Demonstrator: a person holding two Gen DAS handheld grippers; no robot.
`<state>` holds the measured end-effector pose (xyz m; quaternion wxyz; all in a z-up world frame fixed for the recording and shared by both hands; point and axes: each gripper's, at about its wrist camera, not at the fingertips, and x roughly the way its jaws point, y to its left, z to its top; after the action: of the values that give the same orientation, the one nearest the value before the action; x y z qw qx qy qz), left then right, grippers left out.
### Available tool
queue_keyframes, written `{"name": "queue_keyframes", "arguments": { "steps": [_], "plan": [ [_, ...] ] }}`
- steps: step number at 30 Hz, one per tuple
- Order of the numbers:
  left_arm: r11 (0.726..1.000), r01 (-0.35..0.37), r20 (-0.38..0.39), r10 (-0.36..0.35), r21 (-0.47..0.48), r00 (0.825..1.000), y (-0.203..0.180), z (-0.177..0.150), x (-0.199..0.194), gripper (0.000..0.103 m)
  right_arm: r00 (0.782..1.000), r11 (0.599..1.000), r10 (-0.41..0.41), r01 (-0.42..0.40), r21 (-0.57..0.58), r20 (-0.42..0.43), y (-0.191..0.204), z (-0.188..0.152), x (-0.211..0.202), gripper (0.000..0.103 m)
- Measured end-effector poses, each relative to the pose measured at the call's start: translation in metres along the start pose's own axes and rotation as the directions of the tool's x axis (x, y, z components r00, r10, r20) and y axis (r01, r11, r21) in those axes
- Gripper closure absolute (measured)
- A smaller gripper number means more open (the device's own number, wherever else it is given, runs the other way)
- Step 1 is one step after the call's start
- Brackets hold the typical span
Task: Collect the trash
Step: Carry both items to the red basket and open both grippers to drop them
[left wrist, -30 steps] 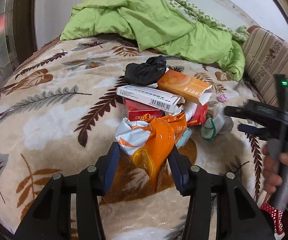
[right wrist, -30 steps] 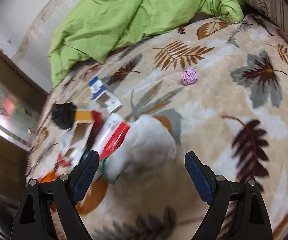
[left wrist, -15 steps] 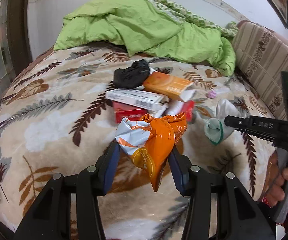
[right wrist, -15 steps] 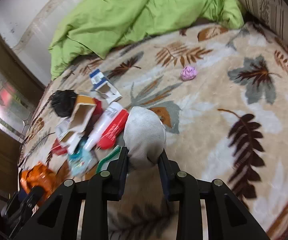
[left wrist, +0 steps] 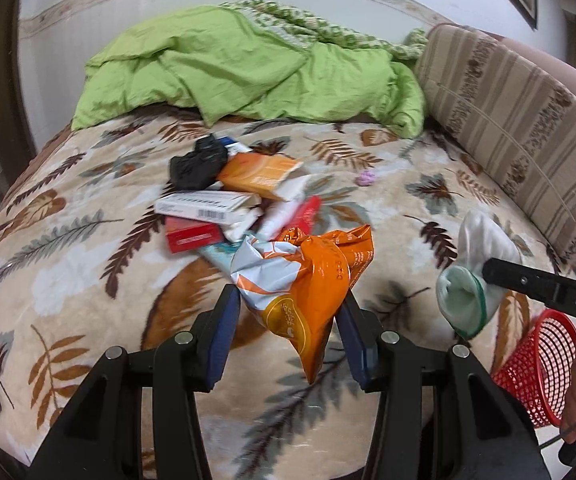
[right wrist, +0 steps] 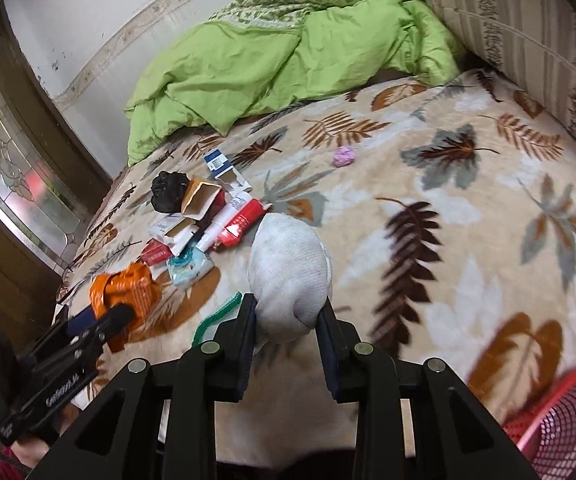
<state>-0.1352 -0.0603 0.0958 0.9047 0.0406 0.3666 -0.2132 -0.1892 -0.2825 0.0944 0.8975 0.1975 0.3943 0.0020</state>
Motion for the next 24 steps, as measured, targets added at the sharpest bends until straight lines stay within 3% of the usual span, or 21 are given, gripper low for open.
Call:
{"name": "queue_keyframes", "arguments": {
  "steps": [7,13,18,24],
  "plan": [
    [0.992,0.082,-0.013,-0.081,0.101,0.997,-0.050,0.000,-0.006,0.056,0.999,0.998,-0.043,0.042,0.052,0.019,-0.033,-0.022,-0.045,0.072],
    [0.957,0.195,-0.058,-0.186,0.214,0.981,-0.108,-0.002,-0.007,0.056,0.992,0.984,-0.118,0.111,0.137,0.045,-0.075,-0.041,-0.089,0.073],
    [0.898,0.330,-0.138,-0.301,0.292,0.943,-0.167,-0.008,-0.007,0.056,0.974,0.956,-0.217,0.199,0.216,0.063,-0.115,-0.058,-0.132,0.073],
    [0.796,0.477,-0.256,-0.406,0.372,0.878,-0.242,-0.022,-0.010,0.056,0.945,0.909,-0.323,0.295,0.295,0.052,-0.159,-0.081,-0.175,0.072]
  ]
}}
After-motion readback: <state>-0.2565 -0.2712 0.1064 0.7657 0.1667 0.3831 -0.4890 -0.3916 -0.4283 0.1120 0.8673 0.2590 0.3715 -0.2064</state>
